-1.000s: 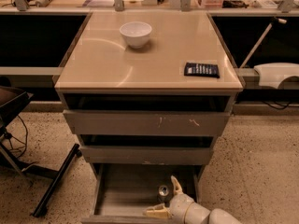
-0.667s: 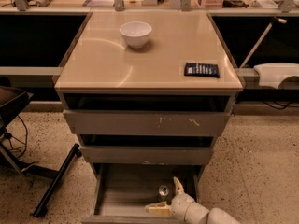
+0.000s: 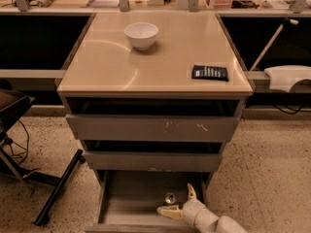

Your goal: Pick redbull can from bottom drawer and place on counter

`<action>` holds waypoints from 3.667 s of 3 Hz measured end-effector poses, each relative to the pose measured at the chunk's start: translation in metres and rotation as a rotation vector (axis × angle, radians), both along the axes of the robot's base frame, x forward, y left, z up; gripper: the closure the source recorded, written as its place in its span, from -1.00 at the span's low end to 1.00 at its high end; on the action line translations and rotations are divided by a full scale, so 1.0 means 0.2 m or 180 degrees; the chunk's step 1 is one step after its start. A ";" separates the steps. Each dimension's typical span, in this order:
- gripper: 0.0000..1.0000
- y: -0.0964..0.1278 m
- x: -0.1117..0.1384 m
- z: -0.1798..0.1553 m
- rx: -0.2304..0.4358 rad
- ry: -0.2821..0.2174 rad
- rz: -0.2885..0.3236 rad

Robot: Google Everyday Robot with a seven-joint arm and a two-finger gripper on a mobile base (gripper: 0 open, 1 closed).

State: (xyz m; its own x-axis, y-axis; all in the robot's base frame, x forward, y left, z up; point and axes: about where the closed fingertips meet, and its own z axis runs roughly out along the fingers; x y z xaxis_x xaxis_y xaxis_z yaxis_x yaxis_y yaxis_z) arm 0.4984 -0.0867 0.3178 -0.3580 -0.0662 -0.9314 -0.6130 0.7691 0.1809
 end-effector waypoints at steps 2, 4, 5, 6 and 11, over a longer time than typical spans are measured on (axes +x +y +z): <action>-1.00 0.12 0.01 -0.10 -0.0097 0.0098 0.0174; -1.00 0.37 0.06 -0.26 -0.0107 0.0283 0.0394; -1.00 0.33 0.10 -0.29 -0.0119 0.0315 0.0311; -1.00 0.22 0.20 -0.41 -0.0231 0.0413 0.0084; -0.62 0.24 0.16 -0.61 -0.0349 0.0667 0.0093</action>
Offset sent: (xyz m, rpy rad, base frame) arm 0.0059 0.0645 -0.0557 -0.0927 0.0896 0.1513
